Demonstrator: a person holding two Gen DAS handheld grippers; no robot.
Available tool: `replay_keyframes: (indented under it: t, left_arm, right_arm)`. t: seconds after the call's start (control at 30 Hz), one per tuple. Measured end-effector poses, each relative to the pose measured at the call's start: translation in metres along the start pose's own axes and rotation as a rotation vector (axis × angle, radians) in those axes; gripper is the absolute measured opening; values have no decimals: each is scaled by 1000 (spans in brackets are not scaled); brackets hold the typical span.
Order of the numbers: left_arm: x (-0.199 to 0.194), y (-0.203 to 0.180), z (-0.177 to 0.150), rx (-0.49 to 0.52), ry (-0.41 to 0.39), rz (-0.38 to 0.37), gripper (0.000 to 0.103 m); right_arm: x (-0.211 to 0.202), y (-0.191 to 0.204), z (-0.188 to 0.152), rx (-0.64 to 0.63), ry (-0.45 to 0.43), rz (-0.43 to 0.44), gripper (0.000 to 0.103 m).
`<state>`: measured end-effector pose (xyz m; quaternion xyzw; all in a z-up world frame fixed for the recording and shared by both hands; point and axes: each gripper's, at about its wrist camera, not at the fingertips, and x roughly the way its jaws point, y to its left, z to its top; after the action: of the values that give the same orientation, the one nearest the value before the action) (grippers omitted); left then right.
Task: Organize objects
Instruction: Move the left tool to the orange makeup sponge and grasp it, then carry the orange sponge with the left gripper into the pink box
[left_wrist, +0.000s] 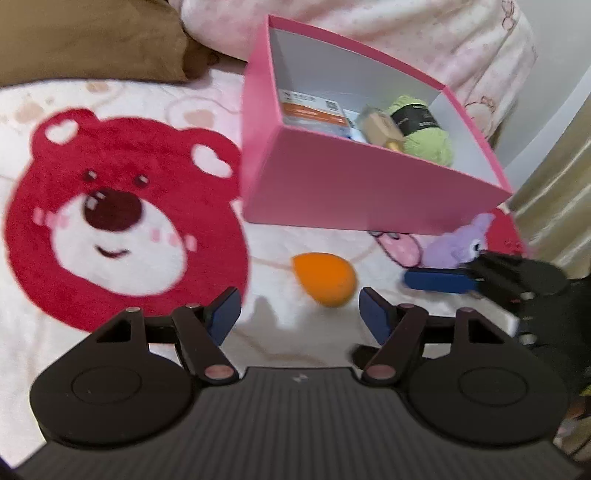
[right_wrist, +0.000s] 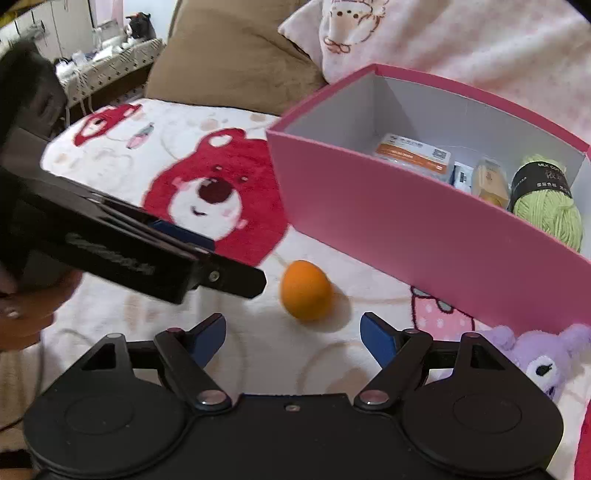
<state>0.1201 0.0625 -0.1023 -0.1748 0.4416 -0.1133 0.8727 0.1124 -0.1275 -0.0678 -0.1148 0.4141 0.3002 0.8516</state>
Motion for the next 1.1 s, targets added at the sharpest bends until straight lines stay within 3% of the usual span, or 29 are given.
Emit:
replay_keyframes:
  t: [0.23,0.47,0.57,0.7,0.97,1.1]
  left_arm:
    - [18,-5,-7,22,-30,-7,66]
    - [41,-5,-1,14,-28,-31,51]
    - [40,2,-1,-49,1,-106,36]
    - [38,-1,-3,-40,-2,-117,34]
    - [24,-8,-12,-25,11,-131,34]
    - [11,-19,-17,33,48,-102,34]
  right_arm:
    - [27,6,-8,-92,-14,-49,79]
    - [46,-1,-3,-38,-5,2,67]
    - [46,-2,-3,-3,-25,-16,58]
    - [40,2,-7,12,-37,-49,41]
    - [25,14,-14,53,-44,-87,40]
    - [14,19,-17,48,-41,-55,40]
